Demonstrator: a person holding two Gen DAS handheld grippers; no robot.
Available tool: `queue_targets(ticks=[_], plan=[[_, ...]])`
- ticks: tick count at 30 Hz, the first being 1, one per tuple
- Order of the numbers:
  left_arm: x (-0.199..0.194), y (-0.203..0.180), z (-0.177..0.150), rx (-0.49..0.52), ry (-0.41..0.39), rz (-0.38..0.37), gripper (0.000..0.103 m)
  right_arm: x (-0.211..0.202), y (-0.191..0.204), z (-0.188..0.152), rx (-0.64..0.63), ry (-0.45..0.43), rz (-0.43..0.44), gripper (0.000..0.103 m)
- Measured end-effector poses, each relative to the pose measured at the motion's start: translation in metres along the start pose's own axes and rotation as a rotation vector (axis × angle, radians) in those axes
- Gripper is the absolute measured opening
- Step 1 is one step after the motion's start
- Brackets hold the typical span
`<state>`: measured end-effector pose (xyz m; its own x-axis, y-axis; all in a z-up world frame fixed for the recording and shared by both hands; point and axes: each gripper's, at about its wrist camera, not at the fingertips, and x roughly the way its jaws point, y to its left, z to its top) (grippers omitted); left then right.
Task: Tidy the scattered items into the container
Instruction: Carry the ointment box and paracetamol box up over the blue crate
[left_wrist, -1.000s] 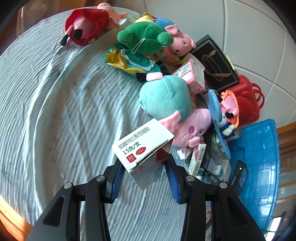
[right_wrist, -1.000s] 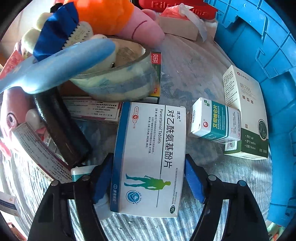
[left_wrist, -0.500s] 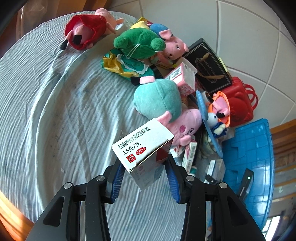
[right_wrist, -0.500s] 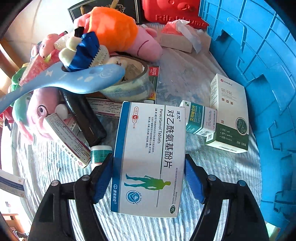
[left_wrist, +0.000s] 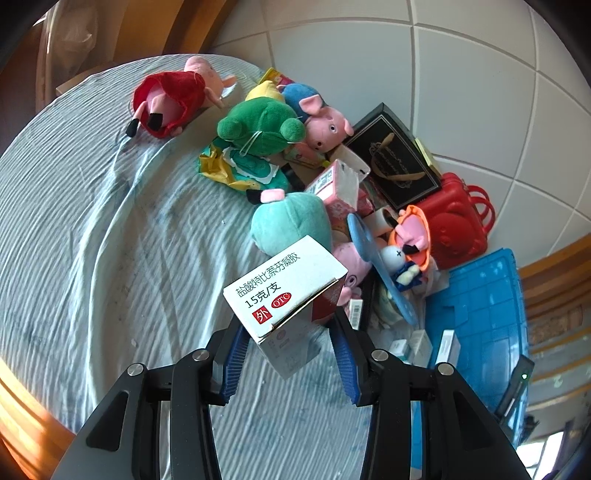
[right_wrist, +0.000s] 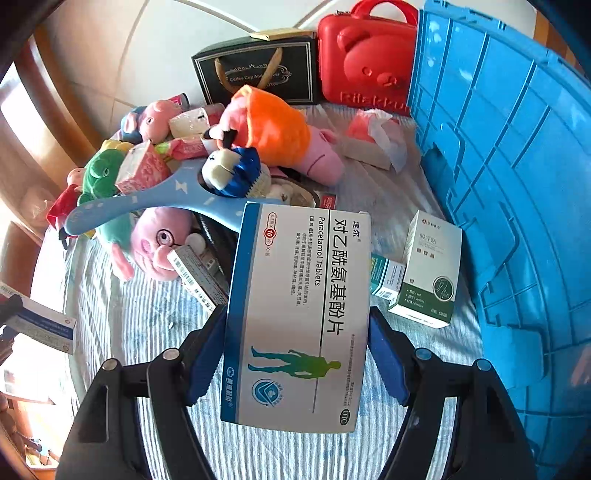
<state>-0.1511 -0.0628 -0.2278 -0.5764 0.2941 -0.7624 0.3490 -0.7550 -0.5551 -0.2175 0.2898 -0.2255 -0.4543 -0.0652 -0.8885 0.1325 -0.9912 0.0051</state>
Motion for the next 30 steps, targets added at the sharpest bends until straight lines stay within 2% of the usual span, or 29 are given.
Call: queue_targets(ticks=[9,14,18,24,30], plan=[[-0.038,-0.028,0.028,0.027,-0.135,-0.003,0.042,-0.074,-0.005,0.019,-0.068,-0.113,0.060,0.072],[-0.052,-0.054,0.037,0.057,-0.192,0.013,0.042,-0.108,-0.018,0.028,-0.077,-0.173,0.087,0.072],[-0.060,-0.077,0.039,0.079,-0.225,-0.004,0.042,-0.134,-0.034,0.033,-0.083,-0.213,0.105,0.072],[-0.060,-0.127,0.035,0.138,-0.246,-0.037,0.042,-0.170,-0.058,0.036,-0.100,-0.271,0.121,0.072],[-0.054,-0.195,0.027,0.216,-0.248,-0.105,0.042,-0.195,-0.088,0.040,-0.100,-0.318,0.119,0.072]])
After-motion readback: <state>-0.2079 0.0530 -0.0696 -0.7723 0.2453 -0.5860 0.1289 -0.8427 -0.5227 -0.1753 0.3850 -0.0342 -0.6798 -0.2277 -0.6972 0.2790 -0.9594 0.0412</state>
